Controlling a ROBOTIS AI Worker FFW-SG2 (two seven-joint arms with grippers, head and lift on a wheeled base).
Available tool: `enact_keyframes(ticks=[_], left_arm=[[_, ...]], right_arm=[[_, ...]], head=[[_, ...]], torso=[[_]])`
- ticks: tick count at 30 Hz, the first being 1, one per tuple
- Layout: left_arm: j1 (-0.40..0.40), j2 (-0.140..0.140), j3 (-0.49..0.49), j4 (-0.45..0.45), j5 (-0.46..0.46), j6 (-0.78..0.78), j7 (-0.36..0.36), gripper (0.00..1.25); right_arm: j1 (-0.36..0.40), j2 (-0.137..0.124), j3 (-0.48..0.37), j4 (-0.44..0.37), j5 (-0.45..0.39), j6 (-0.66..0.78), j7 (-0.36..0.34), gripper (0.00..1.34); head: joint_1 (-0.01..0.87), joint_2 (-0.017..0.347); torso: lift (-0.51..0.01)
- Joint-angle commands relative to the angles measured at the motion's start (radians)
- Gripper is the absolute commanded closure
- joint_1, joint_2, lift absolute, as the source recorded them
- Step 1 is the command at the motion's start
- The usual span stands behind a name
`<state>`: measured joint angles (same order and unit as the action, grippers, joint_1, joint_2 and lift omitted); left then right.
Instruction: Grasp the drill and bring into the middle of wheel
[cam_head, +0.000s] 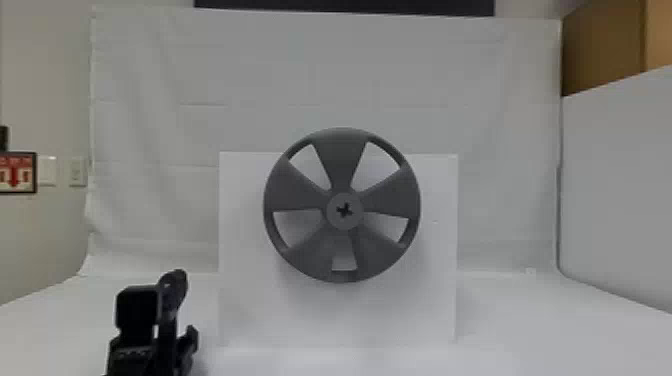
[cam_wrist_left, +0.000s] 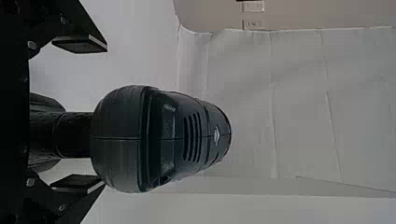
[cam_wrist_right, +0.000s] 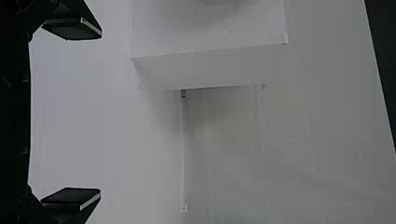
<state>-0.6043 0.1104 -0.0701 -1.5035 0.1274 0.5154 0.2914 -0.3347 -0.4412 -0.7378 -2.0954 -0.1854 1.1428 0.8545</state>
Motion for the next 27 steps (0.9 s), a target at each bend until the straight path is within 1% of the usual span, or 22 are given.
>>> enact_keyframes(ticks=[1,2,6,8,10,15,18,27], left_arm=[[0.001,0.0,0.0,0.0,0.001,0.0,0.0,0.76],[0.003,0.0,0.001,0.0,0.001,0.0,0.0,0.78],[0.003,0.0,0.0,0.0,0.005,0.0,0.0,0.79],[0.003,0.0,0.003,0.0,0.011,0.0,0.0,0.85],[0.005,0.0,0.001,0.0,0.005,0.0,0.0,0.96],[0.011,0.0,-0.011,0.0,-0.035,-0.021,0.0,1.18],[0.017,0.0,-0.01,0.0,-0.038,-0.046,0.003,1.19],[0.02,0.002,-0.008,0.0,-0.038,-0.048,0.006,1.19]], right_arm=[[0.0,0.004,0.0,0.0,0.001,0.0,0.0,0.11],[0.0,0.004,0.0,0.0,0.001,0.0,0.0,0.11],[-0.001,0.004,0.0,0.002,0.003,0.0,0.0,0.11],[-0.001,0.006,0.0,0.002,0.004,0.0,0.0,0.11],[-0.001,0.009,0.0,0.002,0.006,0.0,0.0,0.11],[-0.001,0.01,0.0,0.002,0.007,0.0,0.0,0.11],[-0.003,0.013,0.0,0.002,0.01,0.0,0.0,0.11],[-0.001,0.013,-0.005,0.002,0.012,0.0,0.0,0.11]], head=[[0.0,0.0],[0.0,0.0],[0.0,0.0],[0.0,0.0],[0.0,0.0],[0.0,0.0],[0.0,0.0],[0.0,0.0]], torso=[[-0.406],[-0.406],[-0.406],[-0.406],[-0.406],[-0.406],[-0.406],[-0.406]])
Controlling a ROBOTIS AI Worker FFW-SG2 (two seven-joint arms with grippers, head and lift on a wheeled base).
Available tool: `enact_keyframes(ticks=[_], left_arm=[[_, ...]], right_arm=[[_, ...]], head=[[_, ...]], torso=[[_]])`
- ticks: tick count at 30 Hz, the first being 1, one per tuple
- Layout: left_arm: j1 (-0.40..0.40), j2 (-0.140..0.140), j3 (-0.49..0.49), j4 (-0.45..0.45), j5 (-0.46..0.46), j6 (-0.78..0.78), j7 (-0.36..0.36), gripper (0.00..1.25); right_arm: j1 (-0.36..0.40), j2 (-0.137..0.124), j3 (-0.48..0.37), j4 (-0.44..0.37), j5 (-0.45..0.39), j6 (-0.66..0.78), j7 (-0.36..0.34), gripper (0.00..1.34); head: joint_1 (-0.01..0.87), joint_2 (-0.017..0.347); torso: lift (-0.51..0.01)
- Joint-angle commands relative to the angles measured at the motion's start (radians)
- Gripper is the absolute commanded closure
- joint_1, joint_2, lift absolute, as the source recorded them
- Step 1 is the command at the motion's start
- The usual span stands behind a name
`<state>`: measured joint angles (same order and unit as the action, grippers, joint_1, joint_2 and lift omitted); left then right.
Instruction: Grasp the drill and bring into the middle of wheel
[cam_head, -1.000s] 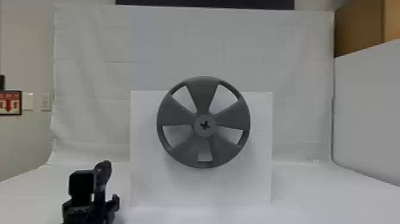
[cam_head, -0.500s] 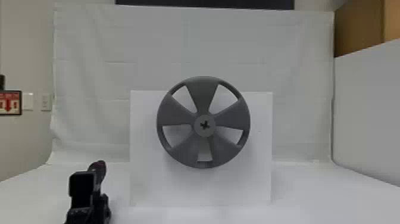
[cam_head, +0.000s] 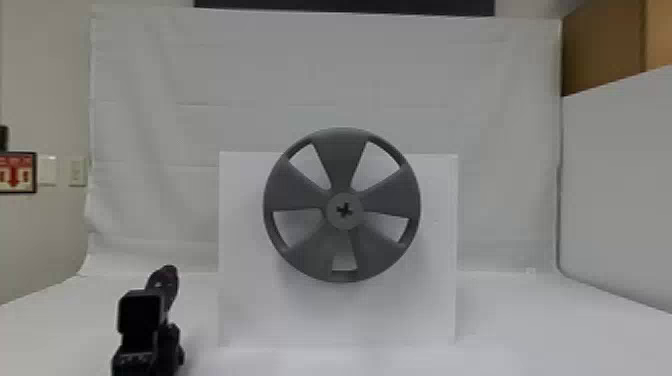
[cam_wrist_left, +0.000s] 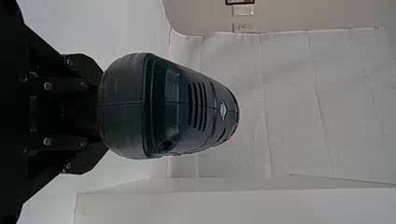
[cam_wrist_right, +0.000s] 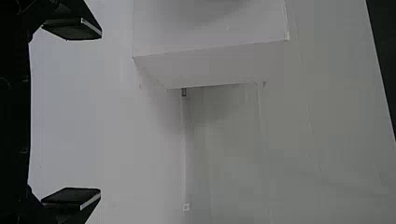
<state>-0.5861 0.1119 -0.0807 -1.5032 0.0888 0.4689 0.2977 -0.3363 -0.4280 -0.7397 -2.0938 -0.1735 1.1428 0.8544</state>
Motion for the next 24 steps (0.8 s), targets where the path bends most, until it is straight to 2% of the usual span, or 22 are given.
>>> enact_keyframes(ticks=[1,16,24], left_arm=[[0.002,0.0,0.002,0.0,0.002,0.0,0.0,1.19],[0.023,0.0,0.018,-0.035,0.012,0.0,0.0,1.22],[0.046,0.005,0.041,-0.175,0.006,0.094,-0.051,1.22]], right_arm=[[0.0,0.0,-0.004,0.0,-0.001,0.0,0.0,0.11],[0.002,0.0,-0.018,0.0,-0.003,0.0,0.0,0.11],[0.005,-0.006,-0.024,0.0,-0.014,0.0,0.002,0.11]], head=[[0.0,0.0],[0.0,0.0],[0.0,0.0]], torso=[[-0.406],[-0.406],[-0.406]])
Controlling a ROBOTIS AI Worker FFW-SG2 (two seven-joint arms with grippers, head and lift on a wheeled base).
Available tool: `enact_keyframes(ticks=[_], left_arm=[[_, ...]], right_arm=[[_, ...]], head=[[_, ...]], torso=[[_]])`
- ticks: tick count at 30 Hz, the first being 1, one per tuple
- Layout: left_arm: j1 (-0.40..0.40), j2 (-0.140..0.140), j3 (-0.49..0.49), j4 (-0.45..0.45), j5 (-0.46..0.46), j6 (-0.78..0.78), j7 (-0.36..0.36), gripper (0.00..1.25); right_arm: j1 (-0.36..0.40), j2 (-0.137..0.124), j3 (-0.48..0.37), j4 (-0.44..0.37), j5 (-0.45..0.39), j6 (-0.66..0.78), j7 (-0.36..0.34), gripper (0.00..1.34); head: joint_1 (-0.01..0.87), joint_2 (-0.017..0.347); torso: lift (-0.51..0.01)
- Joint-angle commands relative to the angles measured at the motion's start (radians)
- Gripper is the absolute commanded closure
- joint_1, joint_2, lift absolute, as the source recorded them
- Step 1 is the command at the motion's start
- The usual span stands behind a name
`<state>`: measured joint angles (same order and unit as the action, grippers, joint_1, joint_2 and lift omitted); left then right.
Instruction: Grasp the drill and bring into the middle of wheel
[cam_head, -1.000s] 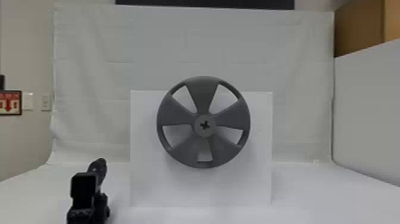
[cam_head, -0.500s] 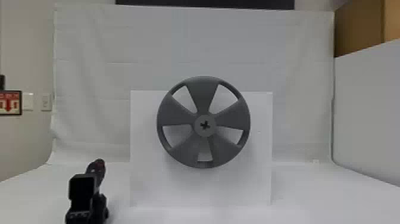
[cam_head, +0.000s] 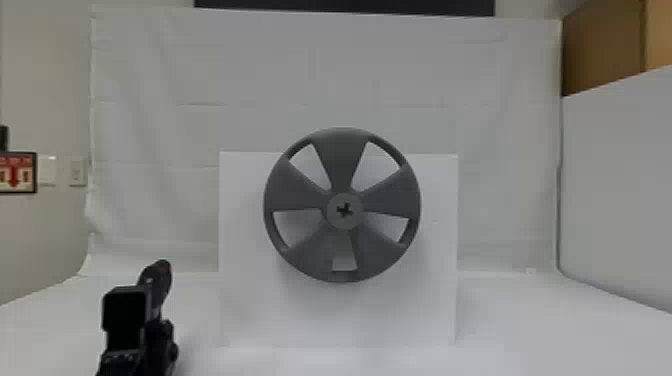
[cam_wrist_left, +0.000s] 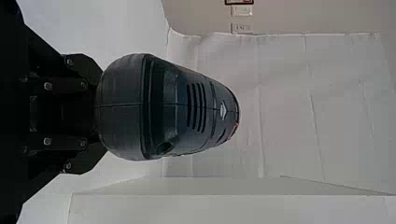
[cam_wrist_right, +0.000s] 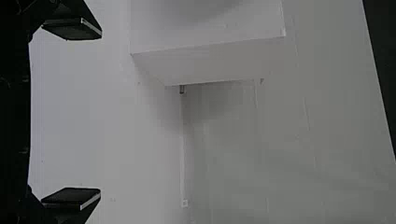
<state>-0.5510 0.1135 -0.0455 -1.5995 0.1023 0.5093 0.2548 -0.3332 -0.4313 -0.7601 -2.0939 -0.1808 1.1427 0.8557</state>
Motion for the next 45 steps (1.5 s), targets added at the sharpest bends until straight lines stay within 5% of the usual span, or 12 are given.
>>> enact_keyframes(ticks=[1,23,45], left_arm=[[0.016,0.005,0.006,-0.1,-0.007,0.063,-0.012,1.22],[0.054,0.038,-0.04,-0.652,0.01,0.451,-0.045,1.22],[0.048,0.046,-0.169,-0.792,0.284,0.546,0.024,1.22]], right_arm=[[0.002,-0.003,-0.004,0.0,-0.006,0.0,0.0,0.11],[-0.003,-0.012,-0.01,0.0,-0.011,0.0,0.005,0.11],[-0.007,-0.018,-0.019,-0.003,-0.011,0.008,0.013,0.13]], head=[[0.0,0.0],[0.0,0.0],[0.0,0.0]], torso=[[-0.406],[-0.406],[-0.406]])
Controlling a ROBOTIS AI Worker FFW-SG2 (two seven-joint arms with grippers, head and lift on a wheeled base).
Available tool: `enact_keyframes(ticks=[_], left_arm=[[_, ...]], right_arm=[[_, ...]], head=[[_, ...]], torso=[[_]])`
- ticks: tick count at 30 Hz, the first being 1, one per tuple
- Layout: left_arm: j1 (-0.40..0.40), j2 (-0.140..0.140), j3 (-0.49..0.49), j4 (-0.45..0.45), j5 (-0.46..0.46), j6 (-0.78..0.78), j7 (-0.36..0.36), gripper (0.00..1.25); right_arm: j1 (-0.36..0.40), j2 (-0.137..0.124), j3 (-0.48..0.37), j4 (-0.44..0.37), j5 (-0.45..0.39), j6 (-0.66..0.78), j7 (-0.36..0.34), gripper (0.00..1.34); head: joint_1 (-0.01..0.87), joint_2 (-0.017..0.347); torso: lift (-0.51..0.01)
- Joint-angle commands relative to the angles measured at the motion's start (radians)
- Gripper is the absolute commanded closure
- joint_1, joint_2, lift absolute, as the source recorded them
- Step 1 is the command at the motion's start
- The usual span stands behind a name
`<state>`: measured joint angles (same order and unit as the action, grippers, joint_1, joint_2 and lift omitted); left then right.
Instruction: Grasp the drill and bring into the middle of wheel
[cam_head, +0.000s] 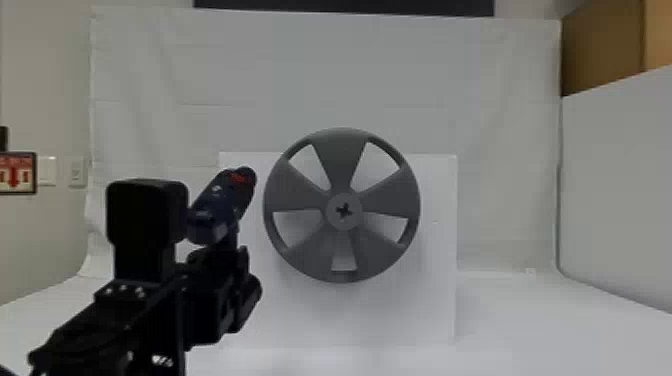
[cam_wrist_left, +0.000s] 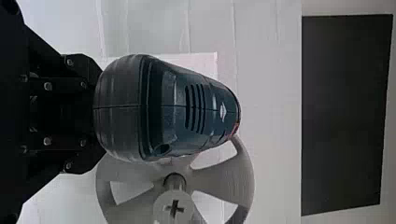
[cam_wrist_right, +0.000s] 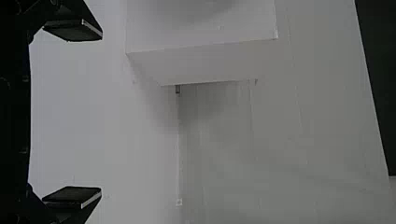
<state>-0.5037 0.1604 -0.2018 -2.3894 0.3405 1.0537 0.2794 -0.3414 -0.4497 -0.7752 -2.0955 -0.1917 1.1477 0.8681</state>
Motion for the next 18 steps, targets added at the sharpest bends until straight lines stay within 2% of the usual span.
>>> enact_keyframes(ticks=[1,7,14,18], left_arm=[[0.001,-0.001,-0.018,-0.002,0.049,0.002,0.0,1.22],[-0.001,-0.001,-0.059,-0.002,0.077,0.002,0.0,1.22],[-0.013,-0.001,-0.113,-0.002,0.094,0.003,0.067,1.22],[-0.022,-0.001,-0.126,-0.001,0.089,0.005,0.078,1.22]], right_arm=[[0.001,0.0,-0.004,-0.001,0.0,0.003,0.0,0.13],[0.001,-0.001,-0.012,-0.001,0.0,0.006,0.0,0.13],[-0.011,-0.007,-0.009,-0.001,0.008,0.017,0.0,0.13],[-0.022,-0.015,0.005,-0.001,0.015,0.023,0.0,0.13]], head=[[0.0,0.0],[0.0,0.0],[0.0,0.0],[0.0,0.0]], torso=[[-0.406],[-0.406],[-0.406],[-0.406]])
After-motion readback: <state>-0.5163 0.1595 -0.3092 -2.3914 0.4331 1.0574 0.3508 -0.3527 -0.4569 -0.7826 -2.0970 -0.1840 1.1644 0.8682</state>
